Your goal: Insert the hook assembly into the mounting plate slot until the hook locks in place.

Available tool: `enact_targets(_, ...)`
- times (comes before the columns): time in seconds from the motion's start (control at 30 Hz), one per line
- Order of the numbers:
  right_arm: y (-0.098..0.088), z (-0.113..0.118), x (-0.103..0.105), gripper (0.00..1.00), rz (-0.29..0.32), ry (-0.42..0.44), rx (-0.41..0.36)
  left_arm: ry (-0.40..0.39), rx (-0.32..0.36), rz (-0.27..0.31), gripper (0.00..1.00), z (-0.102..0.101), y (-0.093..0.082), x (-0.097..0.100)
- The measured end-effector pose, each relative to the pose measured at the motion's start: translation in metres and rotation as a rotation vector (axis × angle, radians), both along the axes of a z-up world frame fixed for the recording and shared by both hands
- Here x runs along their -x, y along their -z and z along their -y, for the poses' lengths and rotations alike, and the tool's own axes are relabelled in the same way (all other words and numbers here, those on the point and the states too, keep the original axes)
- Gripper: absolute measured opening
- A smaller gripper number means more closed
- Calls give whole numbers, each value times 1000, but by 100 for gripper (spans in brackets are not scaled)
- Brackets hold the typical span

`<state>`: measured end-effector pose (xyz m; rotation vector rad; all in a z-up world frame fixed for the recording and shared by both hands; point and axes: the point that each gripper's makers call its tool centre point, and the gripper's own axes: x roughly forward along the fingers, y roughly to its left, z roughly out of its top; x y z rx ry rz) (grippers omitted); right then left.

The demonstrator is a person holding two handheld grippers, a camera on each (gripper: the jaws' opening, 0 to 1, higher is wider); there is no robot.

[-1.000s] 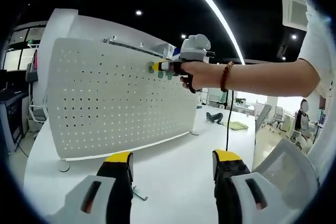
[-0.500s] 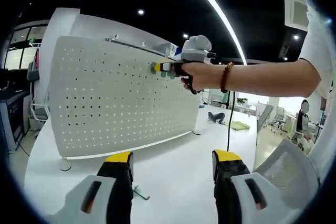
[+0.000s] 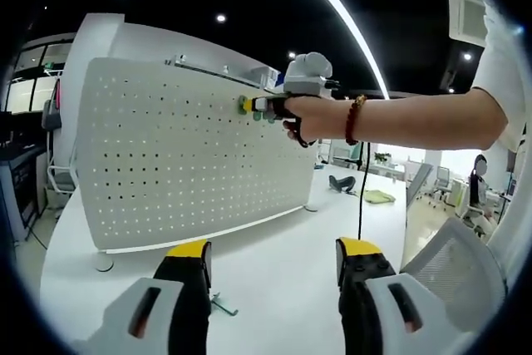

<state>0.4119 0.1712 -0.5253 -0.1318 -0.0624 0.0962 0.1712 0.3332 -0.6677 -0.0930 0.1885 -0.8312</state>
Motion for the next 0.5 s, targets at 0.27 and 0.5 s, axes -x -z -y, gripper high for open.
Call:
enact_targets(0.27,1,-1,-1,1,31,6,-71,3,11,2,62,2,-2,-1)
enact_targets(0.5,6,-1,-5,1,35,22,-115,-6,11,0,61,-2,-2,-2)
